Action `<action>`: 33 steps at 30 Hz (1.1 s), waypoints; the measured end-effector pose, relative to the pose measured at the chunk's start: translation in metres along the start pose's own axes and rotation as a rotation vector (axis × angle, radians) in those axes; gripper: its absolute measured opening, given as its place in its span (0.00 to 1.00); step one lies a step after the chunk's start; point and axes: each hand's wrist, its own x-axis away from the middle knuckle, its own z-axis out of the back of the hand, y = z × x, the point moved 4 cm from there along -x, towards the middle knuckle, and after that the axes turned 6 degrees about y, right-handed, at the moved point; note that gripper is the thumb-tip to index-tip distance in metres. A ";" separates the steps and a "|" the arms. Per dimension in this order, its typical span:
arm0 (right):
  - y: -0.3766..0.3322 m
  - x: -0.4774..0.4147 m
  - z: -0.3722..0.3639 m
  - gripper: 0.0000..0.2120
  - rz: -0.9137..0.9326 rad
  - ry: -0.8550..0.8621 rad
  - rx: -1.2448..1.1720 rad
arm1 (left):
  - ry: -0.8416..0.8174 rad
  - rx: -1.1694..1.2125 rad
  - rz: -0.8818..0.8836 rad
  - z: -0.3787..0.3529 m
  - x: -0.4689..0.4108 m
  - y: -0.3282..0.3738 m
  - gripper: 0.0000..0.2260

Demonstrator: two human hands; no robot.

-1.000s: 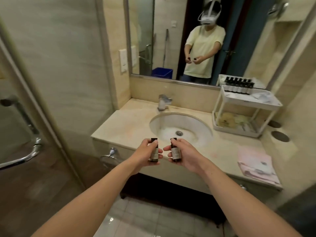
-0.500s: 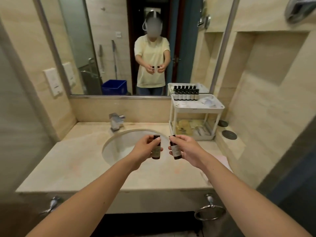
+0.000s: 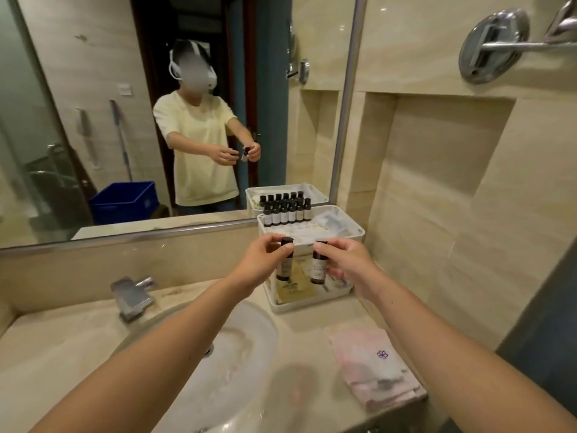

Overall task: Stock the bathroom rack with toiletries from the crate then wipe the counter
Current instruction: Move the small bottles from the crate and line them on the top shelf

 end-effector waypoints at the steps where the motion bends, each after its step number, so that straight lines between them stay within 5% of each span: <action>1: -0.004 -0.008 0.003 0.13 0.005 0.016 0.012 | -0.007 -0.014 -0.016 -0.003 -0.011 0.003 0.04; 16: -0.047 -0.155 0.036 0.07 0.148 0.191 0.097 | 0.022 -0.306 -0.195 -0.061 -0.168 0.031 0.08; 33: 0.011 -0.363 0.034 0.07 0.166 0.204 0.270 | 0.161 -0.939 -0.481 -0.122 -0.325 -0.006 0.10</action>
